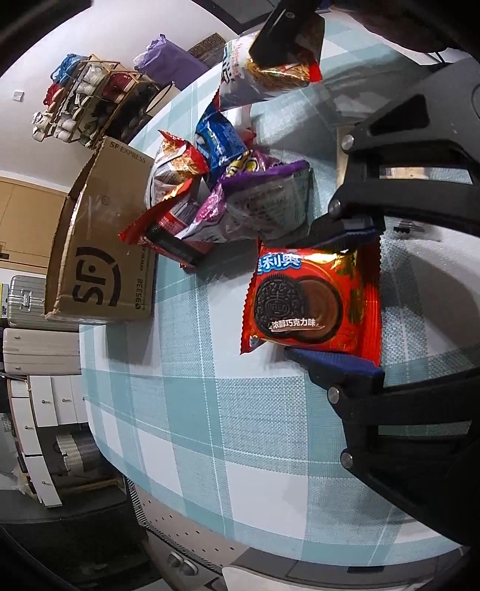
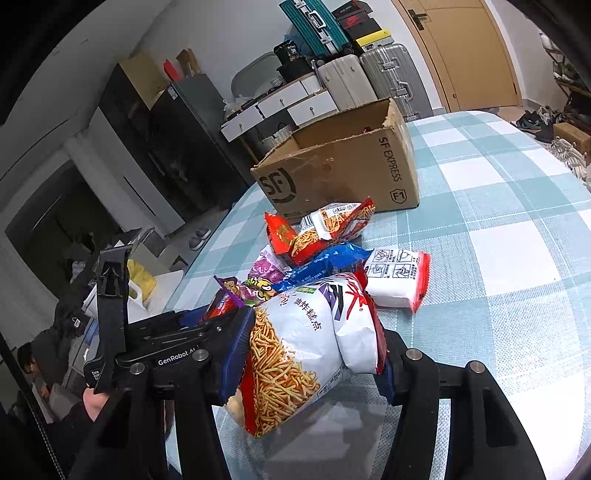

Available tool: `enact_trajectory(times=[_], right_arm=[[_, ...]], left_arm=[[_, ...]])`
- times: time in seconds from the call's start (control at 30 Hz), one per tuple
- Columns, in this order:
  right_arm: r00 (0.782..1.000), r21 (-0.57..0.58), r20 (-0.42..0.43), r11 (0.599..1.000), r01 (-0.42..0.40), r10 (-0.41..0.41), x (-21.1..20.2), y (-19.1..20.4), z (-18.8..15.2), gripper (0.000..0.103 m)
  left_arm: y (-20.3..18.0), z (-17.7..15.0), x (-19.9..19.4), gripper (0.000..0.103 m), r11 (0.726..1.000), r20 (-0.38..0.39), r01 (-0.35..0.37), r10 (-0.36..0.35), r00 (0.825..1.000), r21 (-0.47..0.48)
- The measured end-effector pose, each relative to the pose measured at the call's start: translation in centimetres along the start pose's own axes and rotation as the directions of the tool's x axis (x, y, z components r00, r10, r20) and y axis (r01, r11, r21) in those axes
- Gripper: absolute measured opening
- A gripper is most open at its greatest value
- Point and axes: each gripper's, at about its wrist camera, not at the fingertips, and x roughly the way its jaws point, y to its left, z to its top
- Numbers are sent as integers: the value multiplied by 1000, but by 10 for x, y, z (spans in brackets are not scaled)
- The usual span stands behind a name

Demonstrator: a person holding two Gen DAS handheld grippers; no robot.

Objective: Organize snacks
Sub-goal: 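Carry both packs over the box and open both grippers to drop them inside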

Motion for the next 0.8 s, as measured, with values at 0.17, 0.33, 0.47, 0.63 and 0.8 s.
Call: enact_trajectory(times=[0.17, 0.33, 0.47, 0.63, 0.8], right_arm=[[1000, -9, 13, 1000, -7, 8, -5, 4, 3, 58], [1000, -20, 27, 1000, -14, 15, -11, 9, 9, 58], [999, -30, 37, 999, -20, 21, -15, 13, 15, 58], [998, -48, 51, 998, -31, 33, -21, 21, 23, 58], [997, -66, 68, 997, -35, 40, -26, 26, 32, 58]], left_arm=[[2, 1, -13, 44, 1000, 18, 19, -19, 1000, -7], [4, 7, -28, 44, 999, 47, 29, -28, 999, -22], [5, 12, -41, 44, 999, 72, 38, -36, 997, -27], [0, 24, -56, 44, 998, 83, 56, -55, 995, -13], [-9, 40, -67, 44, 998, 98, 64, -65, 993, 14]])
